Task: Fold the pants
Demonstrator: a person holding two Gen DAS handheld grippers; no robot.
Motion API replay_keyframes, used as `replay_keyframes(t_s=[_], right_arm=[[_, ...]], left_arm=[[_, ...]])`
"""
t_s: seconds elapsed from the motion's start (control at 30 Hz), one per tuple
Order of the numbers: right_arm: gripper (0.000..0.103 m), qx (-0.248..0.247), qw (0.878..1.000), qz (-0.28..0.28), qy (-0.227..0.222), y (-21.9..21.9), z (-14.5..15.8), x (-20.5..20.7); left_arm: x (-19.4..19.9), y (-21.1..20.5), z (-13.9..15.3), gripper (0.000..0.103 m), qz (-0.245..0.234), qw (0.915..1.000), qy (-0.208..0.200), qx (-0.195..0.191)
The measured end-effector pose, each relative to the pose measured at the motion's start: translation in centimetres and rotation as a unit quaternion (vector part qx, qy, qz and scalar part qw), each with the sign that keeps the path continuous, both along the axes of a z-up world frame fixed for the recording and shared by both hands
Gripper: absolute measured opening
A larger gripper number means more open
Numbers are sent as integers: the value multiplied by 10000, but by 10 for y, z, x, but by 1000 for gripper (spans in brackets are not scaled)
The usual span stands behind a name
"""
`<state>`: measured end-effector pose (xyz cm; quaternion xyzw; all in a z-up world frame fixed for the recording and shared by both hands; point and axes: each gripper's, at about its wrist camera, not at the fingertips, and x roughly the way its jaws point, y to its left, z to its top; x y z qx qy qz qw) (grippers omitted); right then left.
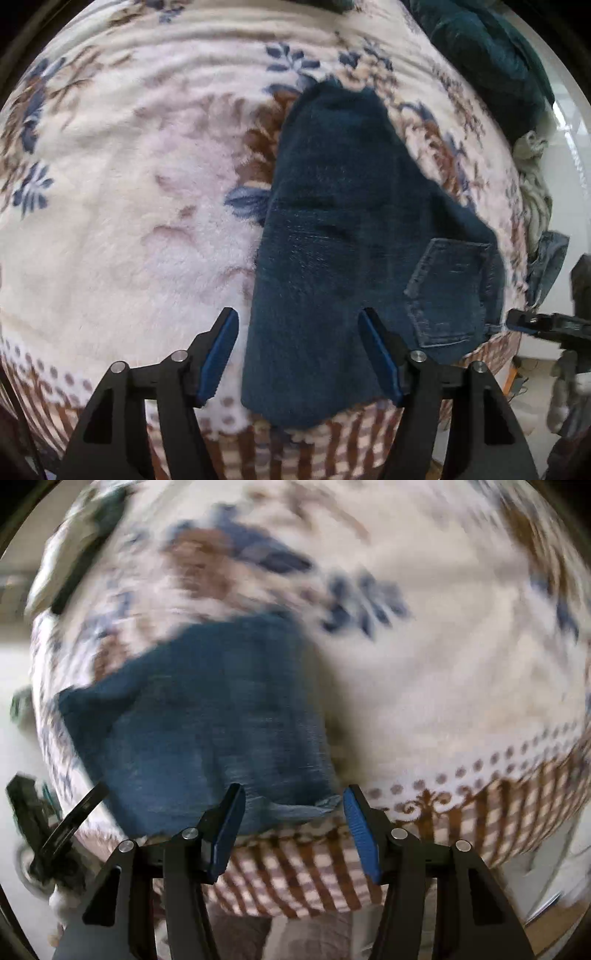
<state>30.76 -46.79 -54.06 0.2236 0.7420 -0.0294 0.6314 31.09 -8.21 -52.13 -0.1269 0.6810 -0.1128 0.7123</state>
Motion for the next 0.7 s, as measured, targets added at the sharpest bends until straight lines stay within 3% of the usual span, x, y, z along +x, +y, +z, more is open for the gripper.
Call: replay_keyframes(t_s=[0.13,0.27,0.3,0.4,0.57,0.7], right_arm=[[68,-20,9940,961,-528,50,55,41],[68,176,9782,1943,-711,121,62,94],[68,103,9708,2264,-787,143,60,108],[68,-105,9508,2993,-794,201,43,140],[68,-179,9231,3802,-550,273,1,173],[67,-24,9083,4181,-161,302,-30,191]], left_arm=[[-11,7,10,69,387,9979,-213,471],[-18,13,-7,70,684,9952,45,694],[-19,11,-10,70,685,9945,36,794],[-18,3,-13,84,607,9916,-88,1141],[-15,2,-25,87,711,9932,92,919],[-10,1,-35,91,712,9930,235,910]])
